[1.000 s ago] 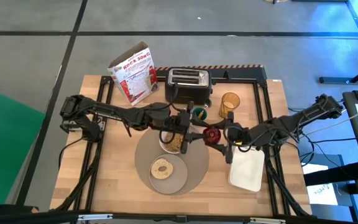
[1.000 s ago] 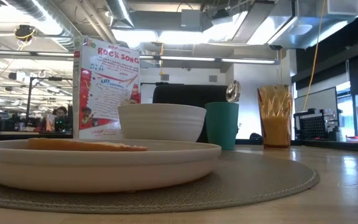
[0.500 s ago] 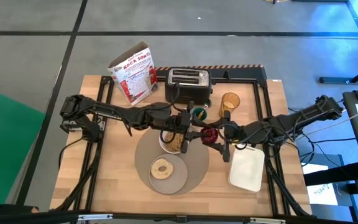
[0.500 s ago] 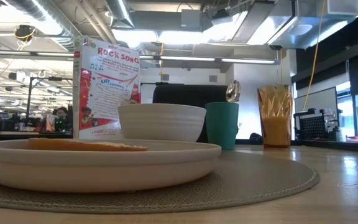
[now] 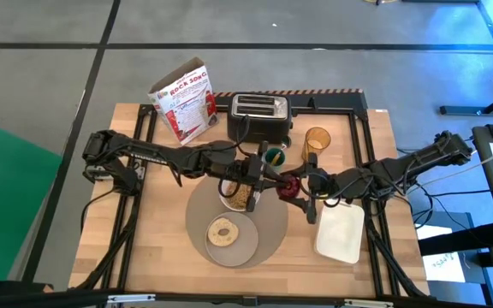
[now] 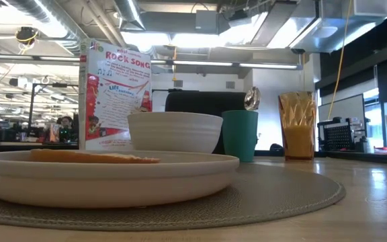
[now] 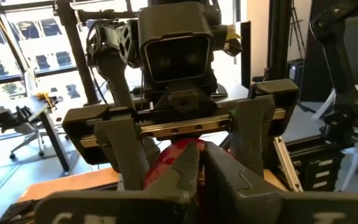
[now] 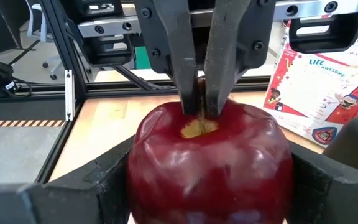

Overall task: Arrange a breakfast setting
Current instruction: Put the apple from the white bin on the brown plate to the right of the toasted bread

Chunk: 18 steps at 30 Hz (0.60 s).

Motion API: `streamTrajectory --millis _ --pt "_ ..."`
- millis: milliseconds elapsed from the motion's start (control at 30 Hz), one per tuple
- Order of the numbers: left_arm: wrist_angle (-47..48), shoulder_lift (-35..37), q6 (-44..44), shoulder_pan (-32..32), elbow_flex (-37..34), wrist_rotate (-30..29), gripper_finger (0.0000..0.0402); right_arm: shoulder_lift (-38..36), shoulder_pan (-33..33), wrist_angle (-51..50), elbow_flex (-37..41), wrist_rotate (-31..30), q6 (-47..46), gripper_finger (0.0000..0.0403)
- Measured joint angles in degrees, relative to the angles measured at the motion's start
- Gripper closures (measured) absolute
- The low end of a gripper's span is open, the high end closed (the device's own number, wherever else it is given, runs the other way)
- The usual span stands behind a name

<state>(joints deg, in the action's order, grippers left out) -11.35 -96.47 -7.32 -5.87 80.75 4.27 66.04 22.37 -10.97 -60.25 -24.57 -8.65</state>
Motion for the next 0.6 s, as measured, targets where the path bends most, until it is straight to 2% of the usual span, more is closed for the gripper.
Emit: streamTrajectory --millis 167,333,467,600 --pt "0.4 0.2 -0.4 0.0 0.0 -0.3 0.0397 0.3 0.0 0.0 0.0 -0.4 0.1 0.0103" --pt "4.1 0.6 0.7 0.3 -0.3 0.0 0.0398 0.1 0.1 -2.8 -0.3 0.4 -4.6 0.0047" --pt "12.4 1.4 1.2 -1.2 -0.3 0.3 0.0399 -1.1 0.1 -7.1 -0.3 10.9 -12.0 0.0009" --pt "19.8 1.6 1.6 -4.6 -0.6 -0.2 0.04 -2.2 0.2 -8.9 -0.3 14.6 -15.1 0.0021"
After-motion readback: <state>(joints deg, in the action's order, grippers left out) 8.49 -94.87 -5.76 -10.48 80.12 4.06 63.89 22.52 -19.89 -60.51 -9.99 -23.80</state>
